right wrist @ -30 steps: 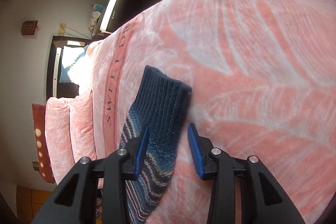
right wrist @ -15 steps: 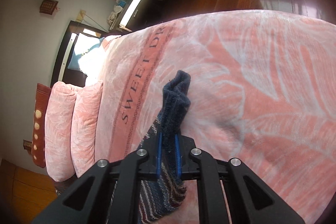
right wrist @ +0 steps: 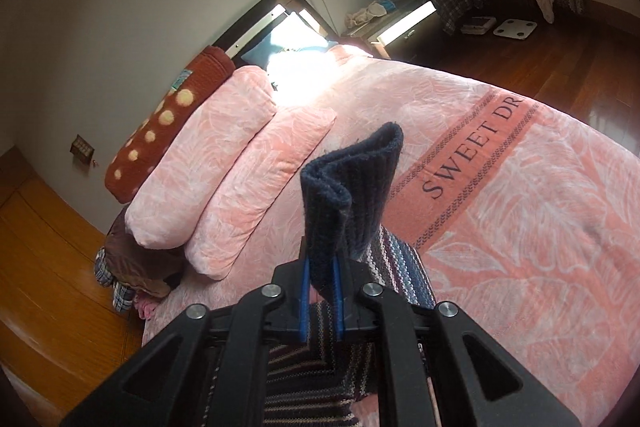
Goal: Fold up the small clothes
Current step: 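Lift the sleeve with the right tool and fold it across the sweater body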
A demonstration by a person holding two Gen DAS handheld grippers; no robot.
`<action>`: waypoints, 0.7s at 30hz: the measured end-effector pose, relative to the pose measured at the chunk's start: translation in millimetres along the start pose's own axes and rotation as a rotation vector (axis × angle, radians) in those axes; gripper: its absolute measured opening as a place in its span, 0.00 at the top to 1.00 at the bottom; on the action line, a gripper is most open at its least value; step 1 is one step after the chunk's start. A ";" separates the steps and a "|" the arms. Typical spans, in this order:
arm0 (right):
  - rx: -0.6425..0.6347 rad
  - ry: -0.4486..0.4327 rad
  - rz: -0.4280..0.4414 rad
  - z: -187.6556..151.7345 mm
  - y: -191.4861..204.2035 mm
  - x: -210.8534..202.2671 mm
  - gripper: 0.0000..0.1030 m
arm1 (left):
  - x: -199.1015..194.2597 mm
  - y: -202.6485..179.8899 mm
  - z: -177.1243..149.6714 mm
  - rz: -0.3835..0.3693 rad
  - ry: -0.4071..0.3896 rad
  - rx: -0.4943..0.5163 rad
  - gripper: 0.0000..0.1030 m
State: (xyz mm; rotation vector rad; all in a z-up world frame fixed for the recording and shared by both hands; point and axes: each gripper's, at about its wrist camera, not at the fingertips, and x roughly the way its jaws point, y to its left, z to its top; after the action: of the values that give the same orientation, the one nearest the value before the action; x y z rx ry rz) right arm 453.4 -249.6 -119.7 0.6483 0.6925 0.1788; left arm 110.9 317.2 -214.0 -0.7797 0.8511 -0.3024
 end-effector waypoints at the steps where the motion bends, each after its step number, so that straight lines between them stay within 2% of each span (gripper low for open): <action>1: -0.023 0.002 0.007 -7.3 14.9 2.8 0.91 | -3.0 2.6 1.3 -0.002 -0.012 -0.013 0.02; 4: -0.082 0.026 0.022 -30.7 52.6 17.5 0.91 | -9.0 6.8 7.3 0.006 -0.034 -0.028 0.02; 7: -0.153 0.065 0.017 -59.9 84.3 40.5 0.91 | -12.0 7.6 17.4 0.028 -0.028 0.013 0.02; 11: -0.252 0.112 -0.009 -108.1 113.6 75.5 0.91 | -7.2 8.1 30.6 0.005 -0.018 0.052 0.02; 17: -0.404 0.209 -0.084 -186.1 130.8 136.0 0.91 | 23.4 16.5 59.6 -0.029 0.039 0.036 0.02; 21: -0.513 0.278 -0.137 -238.3 134.7 170.3 0.91 | 59.2 20.5 81.3 -0.011 0.075 0.046 0.02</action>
State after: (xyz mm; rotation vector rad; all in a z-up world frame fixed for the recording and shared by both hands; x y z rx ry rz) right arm 437.6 36.1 -268.0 0.0829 0.9122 0.3104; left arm 209.9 340.1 -228.6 -0.7339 0.9076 -0.3613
